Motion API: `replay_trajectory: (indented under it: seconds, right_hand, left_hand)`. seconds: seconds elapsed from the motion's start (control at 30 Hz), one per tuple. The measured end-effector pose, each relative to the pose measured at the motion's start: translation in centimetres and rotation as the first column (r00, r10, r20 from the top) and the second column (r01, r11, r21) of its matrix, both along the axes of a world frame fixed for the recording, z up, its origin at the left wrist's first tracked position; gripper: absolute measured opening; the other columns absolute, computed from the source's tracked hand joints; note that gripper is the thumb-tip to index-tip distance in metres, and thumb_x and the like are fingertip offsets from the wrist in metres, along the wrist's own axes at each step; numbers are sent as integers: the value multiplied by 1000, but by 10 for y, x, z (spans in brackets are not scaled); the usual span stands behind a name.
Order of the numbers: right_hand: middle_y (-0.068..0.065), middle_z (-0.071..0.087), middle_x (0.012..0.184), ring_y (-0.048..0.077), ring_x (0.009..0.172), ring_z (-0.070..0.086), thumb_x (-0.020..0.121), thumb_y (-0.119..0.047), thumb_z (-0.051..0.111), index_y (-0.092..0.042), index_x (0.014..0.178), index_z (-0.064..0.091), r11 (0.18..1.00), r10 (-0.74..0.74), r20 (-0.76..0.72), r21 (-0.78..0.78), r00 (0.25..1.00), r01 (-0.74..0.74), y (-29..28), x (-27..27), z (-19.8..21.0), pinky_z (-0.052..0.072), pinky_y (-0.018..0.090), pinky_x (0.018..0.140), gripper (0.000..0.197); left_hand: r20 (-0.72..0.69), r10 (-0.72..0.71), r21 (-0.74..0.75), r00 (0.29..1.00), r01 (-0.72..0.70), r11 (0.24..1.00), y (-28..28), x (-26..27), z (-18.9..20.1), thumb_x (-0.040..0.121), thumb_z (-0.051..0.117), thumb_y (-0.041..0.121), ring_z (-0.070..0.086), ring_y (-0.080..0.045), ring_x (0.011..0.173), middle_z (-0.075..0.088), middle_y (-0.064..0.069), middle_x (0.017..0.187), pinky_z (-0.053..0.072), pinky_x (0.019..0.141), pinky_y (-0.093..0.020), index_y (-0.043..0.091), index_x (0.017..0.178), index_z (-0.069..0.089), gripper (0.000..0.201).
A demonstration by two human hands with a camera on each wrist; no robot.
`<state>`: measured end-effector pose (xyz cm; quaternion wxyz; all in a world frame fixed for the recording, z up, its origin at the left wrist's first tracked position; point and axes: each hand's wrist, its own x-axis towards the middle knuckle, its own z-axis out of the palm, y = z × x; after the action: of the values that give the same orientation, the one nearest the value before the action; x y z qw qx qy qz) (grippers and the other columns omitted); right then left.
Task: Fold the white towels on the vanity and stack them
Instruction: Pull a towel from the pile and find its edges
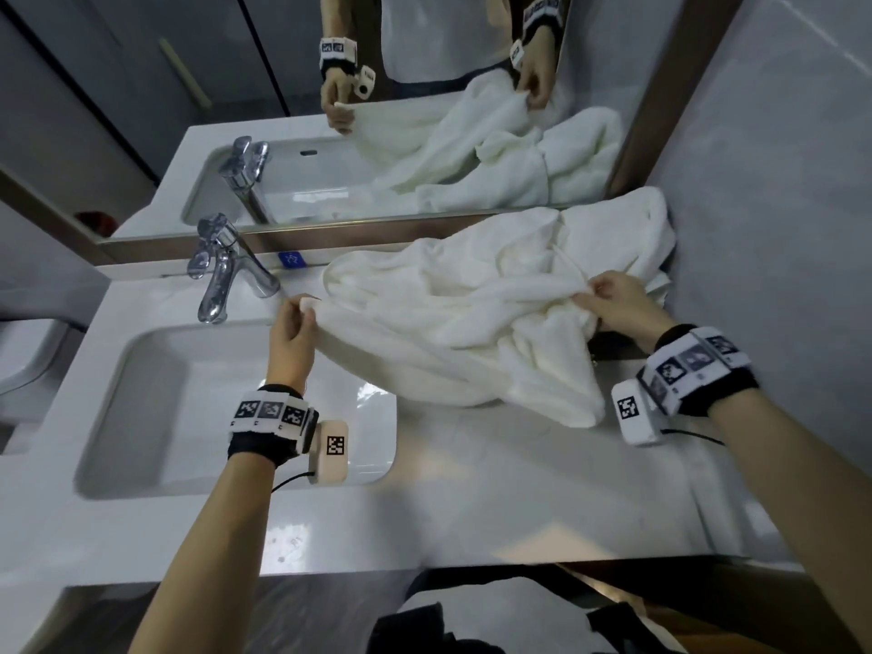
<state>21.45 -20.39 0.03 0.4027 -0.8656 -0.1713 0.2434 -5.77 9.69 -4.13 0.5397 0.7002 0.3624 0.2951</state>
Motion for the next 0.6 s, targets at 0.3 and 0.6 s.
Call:
replay_trajectory:
  seconds: [0.3, 0.6]
  right_hand:
    - [19, 64, 120, 23, 107, 59, 90, -22, 56, -2, 119, 61, 937, -345, 343, 79, 873, 339, -43, 48, 94, 41, 27, 86, 35]
    - [20, 67, 83, 34, 79, 63, 82, -20, 61, -4, 74, 65, 865, 55, 231, -497, 971, 69, -38, 31, 94, 47, 35, 74, 18]
  left_hand:
    - [62, 484, -152, 873, -471, 869, 32, -1, 21, 100, 33, 17, 46, -15, 77, 44, 6, 78, 42, 76, -32, 26, 83, 42, 22]
    - [148, 283, -130, 947, -265, 955, 19, 13, 36, 99, 38, 18, 50, -15, 92, 52, 3, 90, 42, 86, -29, 16, 99, 46, 8]
